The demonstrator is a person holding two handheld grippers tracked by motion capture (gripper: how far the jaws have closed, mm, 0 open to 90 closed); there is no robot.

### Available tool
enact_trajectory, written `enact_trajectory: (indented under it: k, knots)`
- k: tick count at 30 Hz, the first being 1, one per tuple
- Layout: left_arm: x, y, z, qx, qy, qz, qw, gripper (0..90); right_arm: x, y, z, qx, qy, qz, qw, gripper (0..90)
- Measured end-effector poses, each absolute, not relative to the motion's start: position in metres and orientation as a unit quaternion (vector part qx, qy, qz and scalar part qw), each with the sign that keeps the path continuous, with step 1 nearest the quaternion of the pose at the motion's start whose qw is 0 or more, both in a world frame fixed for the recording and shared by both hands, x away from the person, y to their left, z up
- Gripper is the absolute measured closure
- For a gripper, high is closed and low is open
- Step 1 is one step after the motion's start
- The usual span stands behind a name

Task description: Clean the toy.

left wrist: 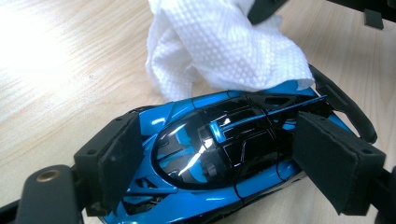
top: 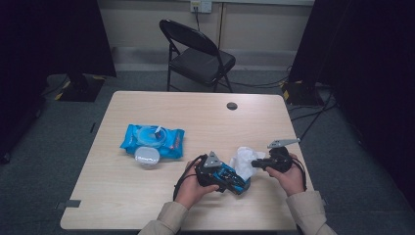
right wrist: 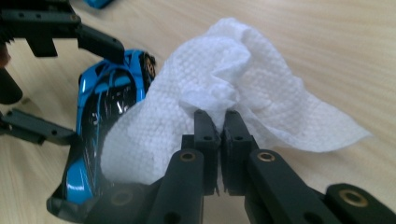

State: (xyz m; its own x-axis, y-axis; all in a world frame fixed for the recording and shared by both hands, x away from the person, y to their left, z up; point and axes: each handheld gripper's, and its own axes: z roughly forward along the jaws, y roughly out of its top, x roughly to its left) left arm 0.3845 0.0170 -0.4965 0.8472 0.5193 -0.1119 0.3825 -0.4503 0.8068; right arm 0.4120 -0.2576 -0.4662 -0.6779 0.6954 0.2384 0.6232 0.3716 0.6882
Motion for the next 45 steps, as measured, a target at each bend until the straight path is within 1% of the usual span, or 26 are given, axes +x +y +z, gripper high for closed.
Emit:
enact_trajectory:
  k: [10, 12, 20, 29, 45]
  knots:
    - [0.385, 0.017, -0.496, 0.849, 0.266, 0.075, 0.451, 16.0, 0.405, -0.247, -0.490, 0.381, 0.859, 0.342, 0.028, 87.3]
    - [0.385, 0.017, -0.496, 0.849, 0.266, 0.075, 0.451, 16.0, 0.405, -0.245, -0.492, 0.378, 0.858, 0.348, 0.023, 87.3]
    - [0.385, 0.017, -0.496, 0.850, 0.266, 0.075, 0.449, 16.0, 0.407, -0.230, -0.491, 0.359, 0.868, 0.341, 0.016, 87.4]
    - [0.385, 0.016, -0.496, 0.849, 0.266, 0.074, 0.450, 16.0, 0.419, -0.215, -0.490, 0.356, 0.871, 0.338, 0.003, 87.3]
    - [0.385, 0.018, -0.497, 0.847, 0.266, 0.074, 0.454, 16.0, 0.440, -0.181, -0.489, 0.346, 0.876, 0.335, 0.006, 87.2]
